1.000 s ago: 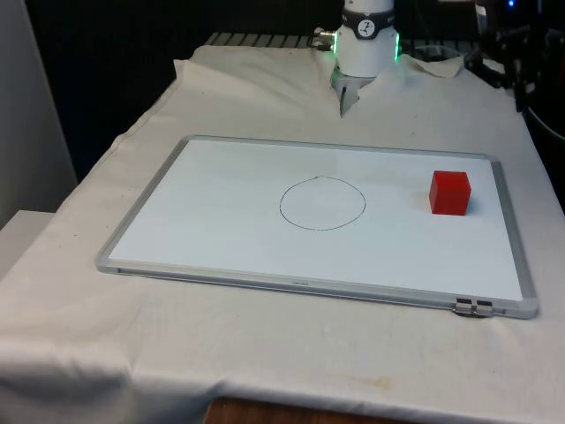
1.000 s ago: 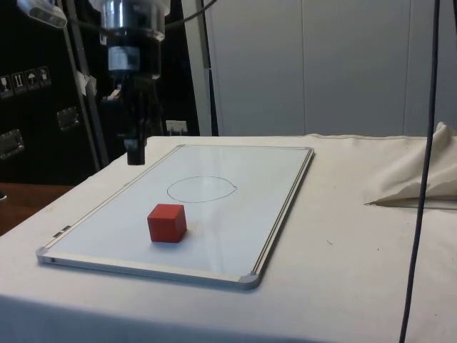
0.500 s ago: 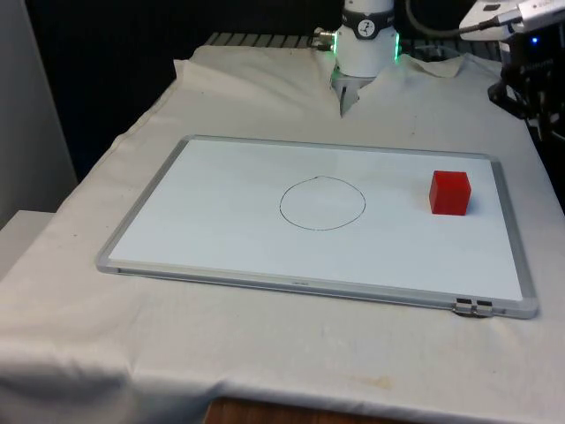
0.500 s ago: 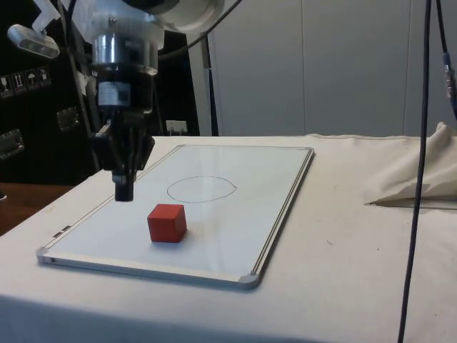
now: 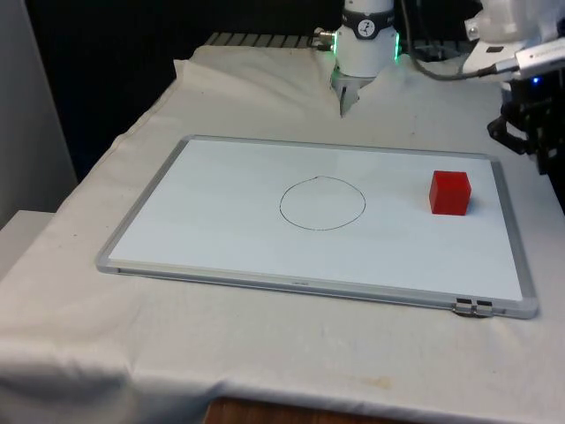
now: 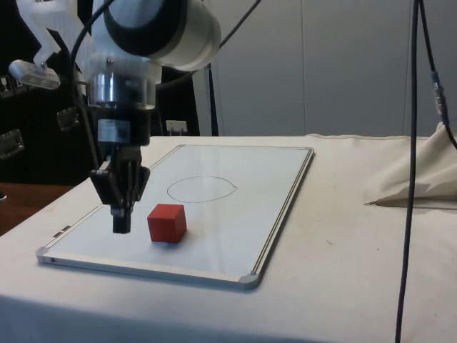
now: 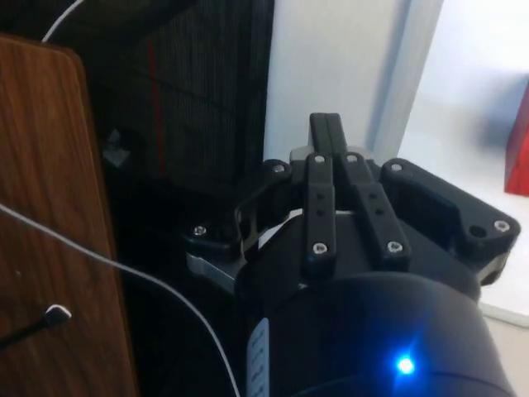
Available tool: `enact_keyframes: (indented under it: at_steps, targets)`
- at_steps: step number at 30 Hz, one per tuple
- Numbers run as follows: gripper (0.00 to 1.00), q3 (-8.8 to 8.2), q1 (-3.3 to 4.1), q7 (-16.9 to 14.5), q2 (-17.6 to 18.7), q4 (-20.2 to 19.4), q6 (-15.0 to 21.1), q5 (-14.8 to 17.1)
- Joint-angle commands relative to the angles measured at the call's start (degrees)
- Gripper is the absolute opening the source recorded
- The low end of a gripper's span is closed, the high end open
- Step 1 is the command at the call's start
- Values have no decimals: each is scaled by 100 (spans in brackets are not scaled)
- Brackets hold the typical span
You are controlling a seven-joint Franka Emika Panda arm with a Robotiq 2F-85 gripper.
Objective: Push the cube into the marked area.
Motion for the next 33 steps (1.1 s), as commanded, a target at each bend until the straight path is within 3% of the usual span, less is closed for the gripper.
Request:
enact_keyframes:
  at_steps: [1,13,16,22,25,33]
  targets:
    - [0,17,-6,-92,103,46,86,17]
    - [0,-97,17,-539,596,281,138,-80]
    - [0,-80,-11,-573,602,281,138,-52]
    - [0,-218,-69,-642,435,195,-74,-34]
    - [0,-264,-46,-630,435,223,-126,-52]
    - [0,-332,-74,-630,401,23,-103,11]
